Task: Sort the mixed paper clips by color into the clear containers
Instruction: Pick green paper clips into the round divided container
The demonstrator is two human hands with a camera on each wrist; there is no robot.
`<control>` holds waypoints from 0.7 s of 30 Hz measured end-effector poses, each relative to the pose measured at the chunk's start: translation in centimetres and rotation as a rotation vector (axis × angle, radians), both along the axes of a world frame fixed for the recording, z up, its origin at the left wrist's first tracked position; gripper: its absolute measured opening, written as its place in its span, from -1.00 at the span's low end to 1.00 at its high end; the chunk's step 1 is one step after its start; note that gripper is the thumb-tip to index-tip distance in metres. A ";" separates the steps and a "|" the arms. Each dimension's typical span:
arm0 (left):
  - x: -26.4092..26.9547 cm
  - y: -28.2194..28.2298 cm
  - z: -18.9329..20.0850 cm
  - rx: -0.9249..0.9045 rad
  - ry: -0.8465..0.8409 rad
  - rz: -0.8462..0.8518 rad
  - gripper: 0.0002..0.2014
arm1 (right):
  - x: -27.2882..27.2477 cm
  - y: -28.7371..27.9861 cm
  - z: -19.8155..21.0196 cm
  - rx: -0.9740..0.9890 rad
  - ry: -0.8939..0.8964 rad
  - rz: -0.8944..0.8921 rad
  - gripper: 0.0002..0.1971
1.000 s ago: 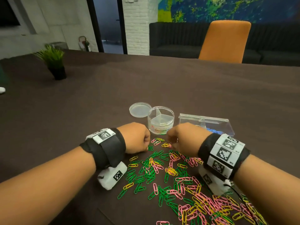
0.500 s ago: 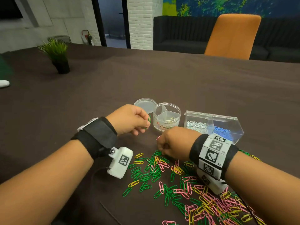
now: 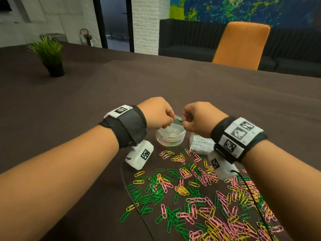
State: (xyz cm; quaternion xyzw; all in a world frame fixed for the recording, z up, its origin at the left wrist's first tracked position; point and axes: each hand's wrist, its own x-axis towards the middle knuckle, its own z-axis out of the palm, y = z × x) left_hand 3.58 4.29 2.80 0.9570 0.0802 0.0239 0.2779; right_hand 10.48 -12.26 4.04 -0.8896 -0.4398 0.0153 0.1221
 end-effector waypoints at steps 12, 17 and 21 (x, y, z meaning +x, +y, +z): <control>-5.5 0.8 -2.5 0.289 0.174 -0.082 -0.91 | -2.3 1.5 -2.4 -0.122 -0.168 0.108 -0.82; -6.1 -1.5 -3.5 0.258 0.319 -0.201 -0.78 | -4.2 1.2 -4.6 -0.364 -0.138 0.146 -0.80; -6.6 -2.3 -3.9 0.295 0.355 -0.260 -0.78 | -4.0 1.2 -4.9 -0.381 -0.096 0.117 -0.80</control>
